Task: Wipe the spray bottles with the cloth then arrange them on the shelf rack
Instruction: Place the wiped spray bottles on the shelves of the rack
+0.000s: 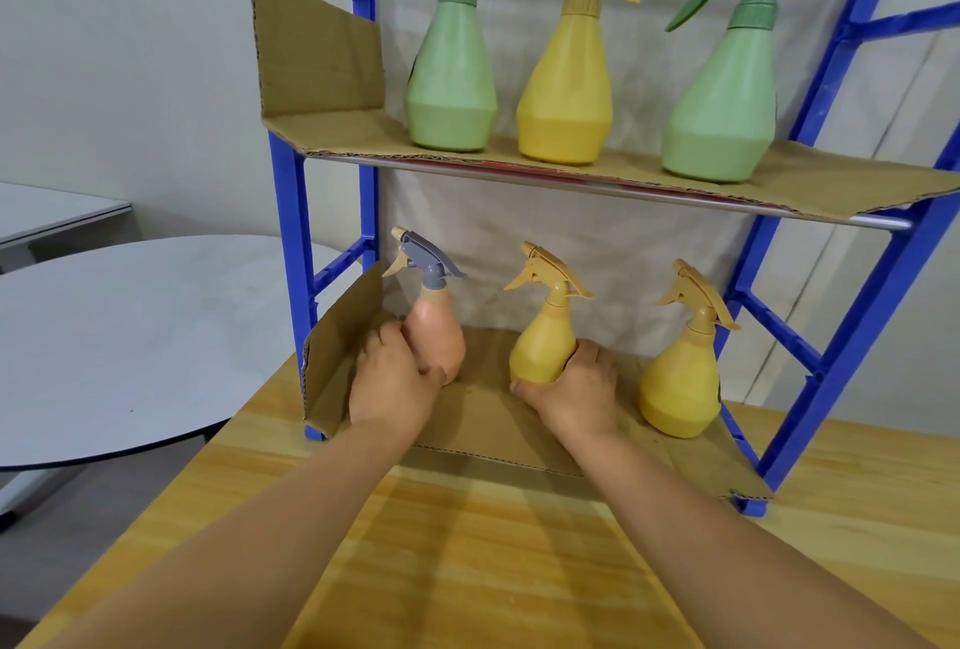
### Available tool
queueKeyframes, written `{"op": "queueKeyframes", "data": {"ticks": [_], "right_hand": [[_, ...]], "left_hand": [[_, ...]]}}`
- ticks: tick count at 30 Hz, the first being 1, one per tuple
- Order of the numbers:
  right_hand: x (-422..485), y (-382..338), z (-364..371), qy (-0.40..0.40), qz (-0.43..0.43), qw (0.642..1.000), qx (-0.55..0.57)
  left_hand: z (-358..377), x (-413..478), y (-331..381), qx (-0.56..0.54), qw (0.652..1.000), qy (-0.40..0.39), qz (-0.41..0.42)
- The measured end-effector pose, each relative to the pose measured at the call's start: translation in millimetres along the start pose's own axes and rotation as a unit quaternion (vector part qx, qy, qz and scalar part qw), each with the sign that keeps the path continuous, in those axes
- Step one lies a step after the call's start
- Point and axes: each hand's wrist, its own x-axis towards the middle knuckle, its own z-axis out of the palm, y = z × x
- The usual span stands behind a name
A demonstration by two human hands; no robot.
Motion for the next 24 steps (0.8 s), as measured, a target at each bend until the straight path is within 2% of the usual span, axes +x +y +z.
{"op": "queueKeyframes", "data": {"ticks": [4,6,8,9,11,13,16,19,24], "right_hand": [[-14,2,-15,-0.005,-0.024,1.0,0.005],[-26,12,-29,0.04,-0.06,0.997,0.039],[-40,26,-46,0.111,-0.09,0.988,0.056],[-44,34,-53,0.148,-0.09,0.983,0.059],[-45,47,-65,0.209,-0.048,0.975,0.065],[-37,56,-73,0.239,0.003,0.969,0.058],[-21,65,-81,0.179,0.061,0.982,0.015],[-10,74,-84,0.135,0.083,0.987,-0.037],[2,83,-83,0.098,0.079,0.991,-0.039]], "left_hand": [[-5,-7,5,-0.013,1.0,0.005,-0.007],[-8,-18,12,-0.036,0.996,0.078,0.008],[-5,-29,23,-0.046,0.984,0.155,0.076],[-2,-33,30,-0.032,0.978,0.167,0.123],[7,-39,42,0.006,0.974,0.119,0.191],[19,-42,55,0.007,0.976,0.05,0.21],[38,-43,71,0.064,0.975,-0.015,0.214],[51,-42,80,0.072,0.981,-0.073,0.165],[61,-40,82,0.059,0.986,-0.094,0.126]]}}
